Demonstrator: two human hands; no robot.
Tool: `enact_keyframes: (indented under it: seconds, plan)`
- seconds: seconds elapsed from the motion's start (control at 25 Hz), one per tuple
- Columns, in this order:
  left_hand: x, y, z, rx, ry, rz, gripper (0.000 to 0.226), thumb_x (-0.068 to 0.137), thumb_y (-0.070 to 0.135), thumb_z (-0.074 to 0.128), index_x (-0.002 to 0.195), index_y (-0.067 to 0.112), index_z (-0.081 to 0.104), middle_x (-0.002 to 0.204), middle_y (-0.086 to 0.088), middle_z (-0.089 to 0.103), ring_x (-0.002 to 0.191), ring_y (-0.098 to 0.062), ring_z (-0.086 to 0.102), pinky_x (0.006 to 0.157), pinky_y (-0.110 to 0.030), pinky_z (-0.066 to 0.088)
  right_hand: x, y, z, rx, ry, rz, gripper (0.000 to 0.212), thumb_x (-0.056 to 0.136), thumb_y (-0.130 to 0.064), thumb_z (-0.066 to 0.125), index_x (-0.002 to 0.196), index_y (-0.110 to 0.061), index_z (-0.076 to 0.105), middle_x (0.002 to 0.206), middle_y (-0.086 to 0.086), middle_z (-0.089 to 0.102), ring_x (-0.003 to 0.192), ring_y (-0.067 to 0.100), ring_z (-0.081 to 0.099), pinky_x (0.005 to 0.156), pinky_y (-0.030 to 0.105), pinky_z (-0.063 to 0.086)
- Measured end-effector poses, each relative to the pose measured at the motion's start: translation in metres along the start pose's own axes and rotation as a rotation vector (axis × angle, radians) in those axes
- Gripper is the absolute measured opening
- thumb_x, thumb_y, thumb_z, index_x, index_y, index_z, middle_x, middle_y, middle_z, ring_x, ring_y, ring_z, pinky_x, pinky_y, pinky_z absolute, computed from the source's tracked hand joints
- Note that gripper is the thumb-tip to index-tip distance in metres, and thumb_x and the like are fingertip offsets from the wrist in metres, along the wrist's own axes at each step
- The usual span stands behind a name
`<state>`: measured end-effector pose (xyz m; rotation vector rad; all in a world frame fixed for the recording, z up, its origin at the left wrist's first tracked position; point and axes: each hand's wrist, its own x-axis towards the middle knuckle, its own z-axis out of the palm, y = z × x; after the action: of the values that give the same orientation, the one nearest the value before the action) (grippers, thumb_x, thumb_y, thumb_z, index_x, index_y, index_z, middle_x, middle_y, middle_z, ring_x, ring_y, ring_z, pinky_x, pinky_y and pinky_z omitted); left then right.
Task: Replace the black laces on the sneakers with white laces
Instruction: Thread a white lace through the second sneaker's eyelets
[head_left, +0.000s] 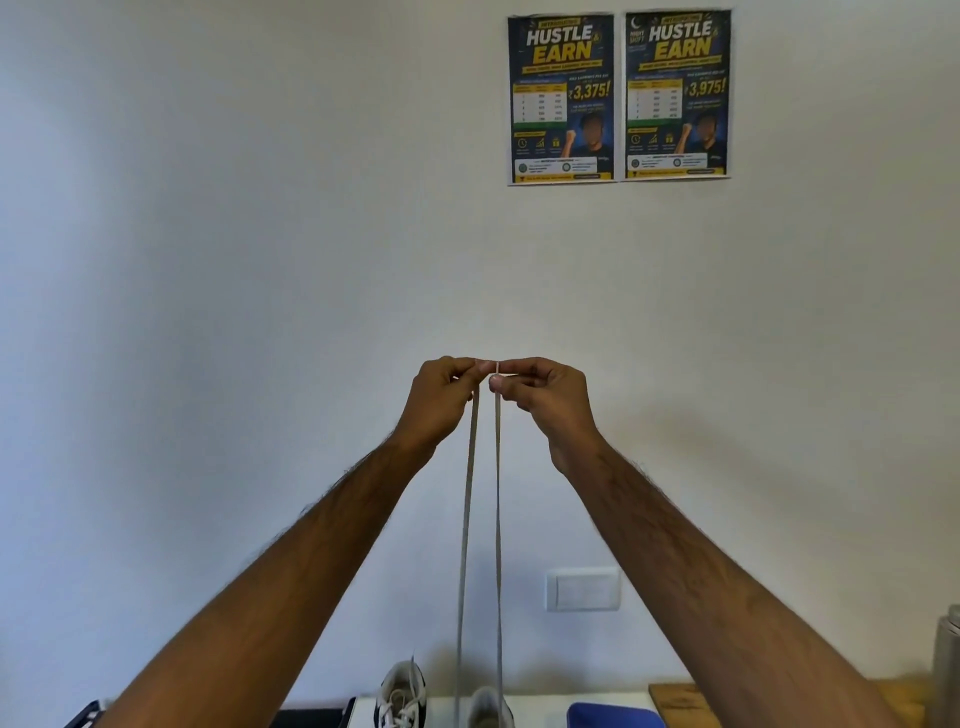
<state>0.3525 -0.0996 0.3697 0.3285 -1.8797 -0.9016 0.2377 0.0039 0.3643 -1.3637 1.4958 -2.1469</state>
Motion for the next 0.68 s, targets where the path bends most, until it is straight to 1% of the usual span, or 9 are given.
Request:
enact_keyframes:
  seconds: [0.08,0.2,0.32,0.4,0.48,0.52,0.56,0.64,0.68]
  plan:
    - [0.002,0.001,0.003,-0.008,0.033,0.015,0.020,0.099,0.027,0.064,0.108,0.016,0.078,0.093,0.005,0.074,0.079,-0.009,0.063,0.070,-0.020,0.048,0.002,-0.001,-0.002,-0.005,-0.001,0.001,0.025,0.079,-0.007,0.084,0.102,-0.010,0.076,0.086,0.007,0.079,0.084,0.009,0.075,0.073,0.017,0.048]
    - [0.004,0.003,0.003,-0.033,0.073,0.040,0.018,0.094,0.024,0.071,0.109,0.016,0.079,0.094,0.002,0.077,0.076,-0.009,0.068,0.069,-0.019,0.051,0.004,0.000,-0.006,0.007,-0.009,0.009,0.026,0.079,-0.008,0.084,0.104,-0.008,0.075,0.089,0.009,0.079,0.086,0.012,0.075,0.077,0.023,0.048]
    - [0.000,-0.001,0.004,-0.091,0.098,0.018,0.018,0.093,0.021,0.073,0.110,0.015,0.076,0.094,-0.004,0.076,0.076,-0.016,0.074,0.070,-0.027,0.059,0.003,0.007,-0.009,0.004,-0.025,0.024,0.025,0.081,-0.010,0.083,0.105,-0.008,0.075,0.095,0.010,0.078,0.088,0.016,0.074,0.079,0.026,0.049]
    - [-0.004,-0.007,0.005,-0.177,0.096,-0.024,0.018,0.093,0.019,0.073,0.109,0.011,0.074,0.095,-0.010,0.073,0.067,-0.020,0.073,0.062,-0.032,0.059,0.003,0.014,-0.011,0.040,-0.032,0.039,0.022,0.085,-0.009,0.080,0.106,-0.005,0.074,0.095,0.010,0.077,0.087,0.020,0.074,0.079,0.028,0.052]
    - [-0.009,-0.021,0.000,-0.194,0.113,-0.042,0.015,0.093,0.020,0.074,0.104,0.012,0.073,0.091,-0.007,0.069,0.057,-0.014,0.066,0.051,-0.029,0.052,0.004,0.023,-0.020,0.082,-0.066,0.079,0.018,0.089,-0.009,0.076,0.106,-0.004,0.073,0.091,0.006,0.076,0.080,0.019,0.072,0.074,0.027,0.055]
    - [-0.010,-0.033,-0.004,-0.097,0.129,-0.019,0.011,0.092,0.023,0.074,0.100,0.014,0.073,0.088,-0.002,0.068,0.059,-0.010,0.062,0.052,-0.025,0.049,0.003,0.032,-0.026,0.060,-0.096,0.112,0.016,0.090,-0.011,0.075,0.105,-0.006,0.073,0.089,0.004,0.074,0.076,0.017,0.070,0.069,0.025,0.055]
    - [-0.012,-0.050,-0.007,0.079,0.121,0.022,0.008,0.091,0.025,0.075,0.095,0.018,0.074,0.087,0.003,0.067,0.064,-0.005,0.059,0.058,-0.021,0.046,0.001,0.044,-0.034,0.006,-0.133,0.166,0.013,0.090,-0.013,0.075,0.103,-0.010,0.073,0.088,0.002,0.074,0.072,0.013,0.067,0.065,0.022,0.053]
    - [-0.027,-0.091,-0.010,0.482,-0.012,0.056,0.004,0.091,0.027,0.074,0.093,0.025,0.076,0.089,0.006,0.061,0.078,-0.005,0.055,0.071,-0.021,0.040,-0.011,0.084,-0.046,-0.154,-0.220,0.302,0.010,0.091,-0.016,0.074,0.101,-0.015,0.074,0.090,0.000,0.074,0.068,0.006,0.063,0.062,0.018,0.050]
    - [-0.039,-0.116,-0.010,0.609,-0.113,0.025,0.006,0.092,0.026,0.073,0.095,0.024,0.078,0.091,0.004,0.058,0.083,-0.008,0.054,0.074,-0.024,0.039,-0.020,0.109,-0.051,-0.240,-0.267,0.367,0.009,0.090,-0.015,0.074,0.100,-0.016,0.075,0.091,0.001,0.075,0.067,0.004,0.062,0.062,0.017,0.049]
